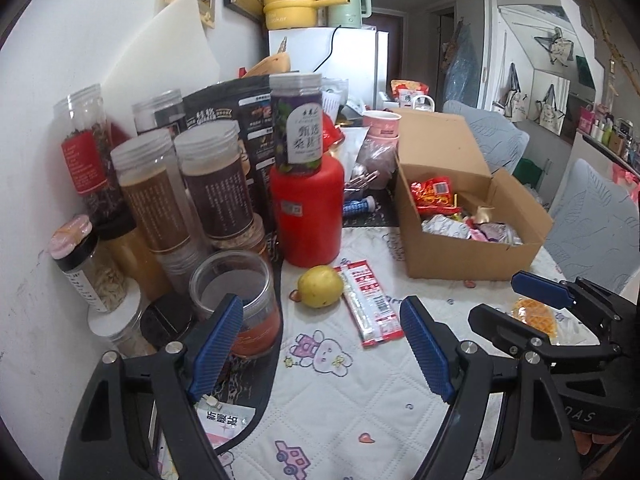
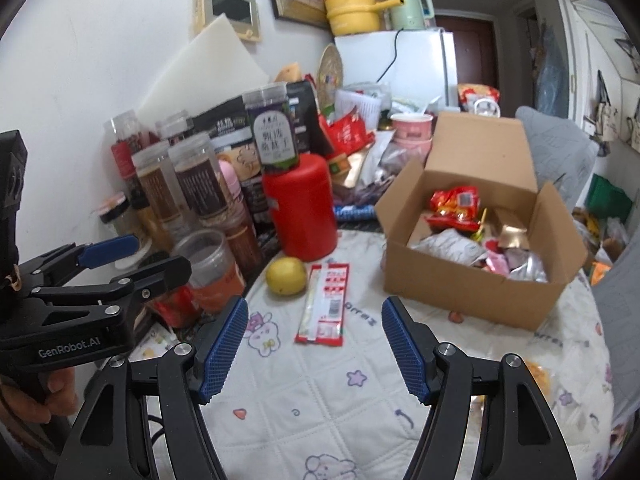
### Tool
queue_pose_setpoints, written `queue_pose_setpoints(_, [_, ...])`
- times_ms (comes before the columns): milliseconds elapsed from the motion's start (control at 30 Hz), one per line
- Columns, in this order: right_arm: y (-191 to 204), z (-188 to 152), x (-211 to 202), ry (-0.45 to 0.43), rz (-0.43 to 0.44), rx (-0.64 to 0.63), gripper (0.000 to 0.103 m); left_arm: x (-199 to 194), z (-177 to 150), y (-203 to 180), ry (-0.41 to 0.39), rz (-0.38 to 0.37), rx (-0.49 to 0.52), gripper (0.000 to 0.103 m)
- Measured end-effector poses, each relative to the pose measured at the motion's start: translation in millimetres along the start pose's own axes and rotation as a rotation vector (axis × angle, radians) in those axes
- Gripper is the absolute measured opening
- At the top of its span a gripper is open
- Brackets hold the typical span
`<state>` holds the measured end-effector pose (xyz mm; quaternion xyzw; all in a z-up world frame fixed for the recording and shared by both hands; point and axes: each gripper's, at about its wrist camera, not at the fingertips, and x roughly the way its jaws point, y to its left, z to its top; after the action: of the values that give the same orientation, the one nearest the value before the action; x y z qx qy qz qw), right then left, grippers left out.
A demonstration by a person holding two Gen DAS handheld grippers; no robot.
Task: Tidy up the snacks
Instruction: 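Withdraw both grippers from the box toward the red-and-white strip packet, then grasp the red-and-white strip packet with the right gripper and lift it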
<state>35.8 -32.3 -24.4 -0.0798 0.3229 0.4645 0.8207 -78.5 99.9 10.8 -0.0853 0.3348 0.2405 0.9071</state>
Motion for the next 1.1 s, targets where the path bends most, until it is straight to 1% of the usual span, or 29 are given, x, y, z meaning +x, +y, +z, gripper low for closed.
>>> queue_pose_setpoints(200, [0.3, -2.4, 38.4, 0.059, 0.001, 0.002, 0.070, 26.6, -5.9, 14.8, 0.024, 0.008, -0.044, 0.081])
queue_pose_setpoints(300, [-0.8, -3.3, 59.9, 0.093, -0.007, 0.003, 0.070, 43.3, -6.8, 19.0, 0.047, 0.027, -0.054, 0.081])
queue_pose_setpoints(433, [-3.6, -3.6, 88.8, 0.141, -0.014, 0.001, 0.070, 67.5, -7.2, 22.9, 0.088, 0.017, -0.069, 0.081])
queue_pose_setpoints(533, [-6.8, -2.9, 106.2, 0.169, -0.017, 0.003, 0.070, 78.9, -6.7, 23.7, 0.097, 0.023, -0.068, 0.081])
queue_pose_setpoints(600, [-8.7, -2.3, 118.5, 0.189, -0.021, 0.001, 0.070, 80.7, -4.3, 21.1, 0.075, 0.053, -0.049, 0.081])
queue_pose_setpoints(700, [-9.7, -3.8, 138.3, 0.227, -0.025, -0.004, 0.070, 88.1, -0.1, 21.9, 0.081, 0.042, -0.048, 0.081])
queue_pose_setpoints(933, [-5.1, -8.7, 182.9, 0.308, -0.034, -0.033, 0.070, 95.5, 6.5, 26.3, 0.083, 0.052, -0.053, 0.081])
queue_pose_setpoints(1033, [-2.2, -10.5, 199.5, 0.343, -0.062, -0.043, 0.070, 97.9, 8.4, 26.8, 0.087, 0.056, -0.053, 0.081])
queue_pose_setpoints(1100, [-0.7, -12.2, 205.3, 0.350, -0.091, -0.057, 0.070, 98.5, 8.4, 26.9, 0.087, 0.056, -0.052, 0.081])
